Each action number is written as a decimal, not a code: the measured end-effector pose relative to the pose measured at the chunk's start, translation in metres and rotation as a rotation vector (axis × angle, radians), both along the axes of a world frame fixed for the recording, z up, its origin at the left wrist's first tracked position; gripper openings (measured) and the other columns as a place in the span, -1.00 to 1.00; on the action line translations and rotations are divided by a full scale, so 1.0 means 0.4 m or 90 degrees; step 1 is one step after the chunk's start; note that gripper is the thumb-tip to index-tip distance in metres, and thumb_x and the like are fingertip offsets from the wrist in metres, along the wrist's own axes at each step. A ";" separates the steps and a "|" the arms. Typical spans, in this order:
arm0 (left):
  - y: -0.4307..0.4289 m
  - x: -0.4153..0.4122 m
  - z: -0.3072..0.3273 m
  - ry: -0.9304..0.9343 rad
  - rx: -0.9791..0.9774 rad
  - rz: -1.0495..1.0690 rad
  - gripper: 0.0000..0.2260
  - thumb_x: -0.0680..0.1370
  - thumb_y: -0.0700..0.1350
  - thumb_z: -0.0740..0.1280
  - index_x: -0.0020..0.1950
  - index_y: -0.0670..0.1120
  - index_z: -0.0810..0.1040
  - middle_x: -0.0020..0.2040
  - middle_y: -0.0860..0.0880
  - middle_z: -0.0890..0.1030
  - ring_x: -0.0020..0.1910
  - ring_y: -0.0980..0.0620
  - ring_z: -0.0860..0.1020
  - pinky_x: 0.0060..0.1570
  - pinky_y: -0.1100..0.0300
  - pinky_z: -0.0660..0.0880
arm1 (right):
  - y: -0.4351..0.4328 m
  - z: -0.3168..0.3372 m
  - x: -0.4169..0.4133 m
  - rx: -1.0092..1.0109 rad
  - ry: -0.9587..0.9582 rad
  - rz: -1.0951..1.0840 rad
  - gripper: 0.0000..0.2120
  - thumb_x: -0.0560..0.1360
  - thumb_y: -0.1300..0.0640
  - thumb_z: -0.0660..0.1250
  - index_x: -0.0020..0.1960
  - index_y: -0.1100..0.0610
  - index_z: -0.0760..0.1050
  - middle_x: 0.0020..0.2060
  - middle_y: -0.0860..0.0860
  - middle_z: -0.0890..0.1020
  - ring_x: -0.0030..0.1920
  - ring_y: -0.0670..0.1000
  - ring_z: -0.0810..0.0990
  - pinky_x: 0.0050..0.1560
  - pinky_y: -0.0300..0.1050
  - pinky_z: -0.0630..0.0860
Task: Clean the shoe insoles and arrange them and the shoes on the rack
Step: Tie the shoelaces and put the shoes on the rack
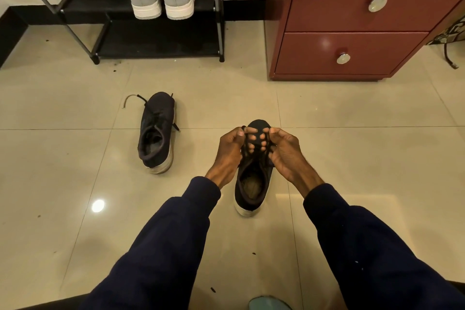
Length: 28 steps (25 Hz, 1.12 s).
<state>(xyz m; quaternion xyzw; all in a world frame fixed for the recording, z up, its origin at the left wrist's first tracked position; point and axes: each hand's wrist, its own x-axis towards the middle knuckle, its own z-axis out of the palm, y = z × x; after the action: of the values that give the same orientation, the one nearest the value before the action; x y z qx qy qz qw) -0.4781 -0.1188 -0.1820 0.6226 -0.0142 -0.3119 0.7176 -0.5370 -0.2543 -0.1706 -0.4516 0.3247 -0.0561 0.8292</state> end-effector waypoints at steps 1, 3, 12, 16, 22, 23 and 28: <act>-0.003 -0.002 -0.010 -0.008 0.000 -0.017 -0.70 0.75 -0.17 0.12 0.15 -0.16 0.65 -0.05 -0.08 0.69 -0.08 -0.04 0.59 0.08 0.04 0.57 | 0.002 -0.006 -0.001 -0.001 -0.006 0.008 -0.81 0.66 0.22 0.20 0.09 0.24 0.58 -0.16 0.11 0.60 -0.15 0.05 0.54 -0.06 -0.08 0.55; -0.004 -0.001 -0.026 -0.030 -0.011 -0.051 -0.74 0.73 -0.25 0.16 0.19 -0.19 0.66 0.04 -0.15 0.70 0.00 -0.09 0.61 0.18 0.00 0.56 | 0.002 -0.012 -0.008 0.010 -0.018 0.020 -0.78 0.67 0.22 0.19 0.17 0.23 0.58 -0.13 0.12 0.61 -0.15 0.04 0.57 -0.04 -0.06 0.60; 0.010 0.007 -0.008 -0.039 -0.038 -0.071 -0.83 0.53 -0.36 0.44 0.12 -0.31 0.69 0.03 -0.30 0.71 -0.06 -0.12 0.69 0.13 0.04 0.64 | 0.014 -0.012 -0.017 -0.157 0.034 0.016 -0.81 0.61 0.29 0.29 0.21 0.30 0.49 -0.16 0.14 0.68 -0.30 -0.02 0.62 -0.29 -0.21 0.57; 0.011 0.020 -0.002 -0.033 -0.008 -0.058 -0.86 0.50 -0.37 0.48 0.05 -0.30 0.70 -0.02 -0.26 0.73 -0.10 -0.08 0.72 0.03 0.14 0.66 | 0.012 -0.023 -0.022 -0.186 0.061 -0.011 -0.82 0.55 0.27 0.39 0.13 0.31 0.52 -0.21 0.15 0.69 -0.30 0.01 0.66 -0.26 -0.18 0.61; -0.005 0.005 -0.023 -0.023 0.014 -0.075 -0.78 0.61 -0.40 0.32 0.21 -0.27 0.66 0.00 -0.17 0.73 -0.06 0.03 0.69 0.05 0.25 0.59 | 0.026 -0.028 -0.030 -0.152 0.057 -0.093 -0.86 0.56 0.38 0.32 0.05 0.31 0.64 -0.17 0.18 0.71 -0.23 0.02 0.69 -0.12 -0.17 0.66; -0.005 0.004 -0.026 -0.027 0.015 -0.077 -0.77 0.59 -0.40 0.36 0.23 -0.29 0.65 0.02 -0.22 0.72 -0.03 -0.04 0.70 0.09 0.20 0.60 | 0.028 -0.027 -0.030 -0.141 0.060 -0.100 -0.85 0.55 0.39 0.32 0.05 0.31 0.64 -0.17 0.16 0.71 -0.22 0.01 0.69 -0.11 -0.17 0.66; -0.007 -0.007 -0.014 -0.005 0.021 -0.016 -0.83 0.44 -0.39 0.53 0.00 -0.26 0.72 -0.08 -0.26 0.73 -0.07 -0.19 0.73 0.08 0.04 0.65 | 0.037 -0.026 -0.034 -0.151 0.110 -0.136 -0.83 0.49 0.40 0.39 0.01 0.21 0.64 -0.22 0.09 0.71 -0.26 -0.01 0.70 -0.15 -0.14 0.66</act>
<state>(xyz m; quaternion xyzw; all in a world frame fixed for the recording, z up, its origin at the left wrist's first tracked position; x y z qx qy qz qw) -0.4807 -0.1214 -0.1877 0.6354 -0.0197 -0.3182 0.7033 -0.5506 -0.2396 -0.1811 -0.5122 0.4321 -0.1428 0.7284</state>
